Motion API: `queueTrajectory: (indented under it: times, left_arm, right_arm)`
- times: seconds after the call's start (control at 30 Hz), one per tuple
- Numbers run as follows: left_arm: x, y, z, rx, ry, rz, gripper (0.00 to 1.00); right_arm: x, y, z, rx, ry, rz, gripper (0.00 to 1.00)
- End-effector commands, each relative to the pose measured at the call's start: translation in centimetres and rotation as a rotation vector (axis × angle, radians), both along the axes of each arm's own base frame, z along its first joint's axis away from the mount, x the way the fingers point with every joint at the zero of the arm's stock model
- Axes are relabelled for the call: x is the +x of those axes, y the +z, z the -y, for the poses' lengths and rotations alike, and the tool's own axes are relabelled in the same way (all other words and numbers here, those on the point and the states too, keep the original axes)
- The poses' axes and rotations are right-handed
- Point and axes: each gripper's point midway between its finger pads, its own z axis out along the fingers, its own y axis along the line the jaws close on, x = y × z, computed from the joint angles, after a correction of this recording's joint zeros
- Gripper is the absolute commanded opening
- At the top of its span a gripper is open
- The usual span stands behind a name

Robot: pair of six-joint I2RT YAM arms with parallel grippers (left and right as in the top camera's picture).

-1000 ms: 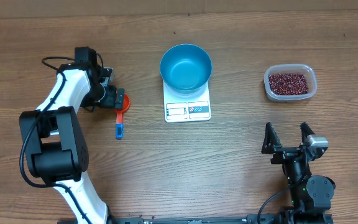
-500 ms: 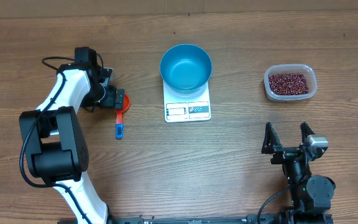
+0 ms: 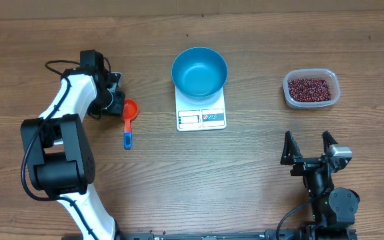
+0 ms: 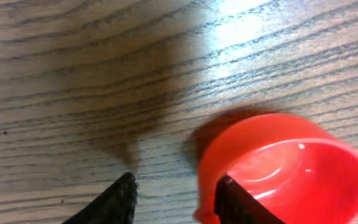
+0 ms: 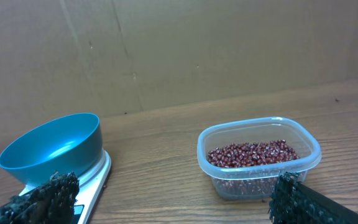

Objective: Scoop item into bowl and weigh 150g on scale
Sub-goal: 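Close the left gripper on the red scoop's rim and lift it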

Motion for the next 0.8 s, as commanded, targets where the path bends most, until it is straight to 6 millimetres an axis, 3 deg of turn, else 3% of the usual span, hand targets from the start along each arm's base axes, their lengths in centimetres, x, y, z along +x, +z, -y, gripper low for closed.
queueTrajectory:
  times: [0.0, 0.07, 0.27, 0.43, 0.63, 0.77]
  left_arm:
    - [0.3, -0.2, 0.2, 0.005, -0.014, 0.000, 0.26]
    - [0.4, -0.2, 0.2, 0.005, -0.014, 0.003, 0.05]
    - [0.3, 0.0, 0.2, 0.002, -0.002, -0.004, 0.04]
    - [0.9, 1.5, 0.2, -0.001, 0.022, 0.000, 0.04]
    - [2.5, 5.6, 0.0, -0.014, 0.126, 0.023, 0.04]
    - [3.0, 8.2, 0.0, -0.042, 0.317, 0.025, 0.04]
  right_arm:
    - [0.0, -0.2, 0.1, -0.004, -0.006, 0.002, 1.00]
    - [0.0, -0.2, 0.1, -0.004, -0.006, 0.002, 1.00]
    - [0.0, -0.2, 0.1, -0.004, -0.006, 0.002, 1.00]
    - [0.0, -0.2, 0.1, -0.004, -0.006, 0.002, 1.00]
    - [0.0, -0.2, 0.1, -0.004, -0.006, 0.002, 1.00]
    - [0.0, -0.2, 0.1, -0.004, -0.006, 0.002, 1.00]
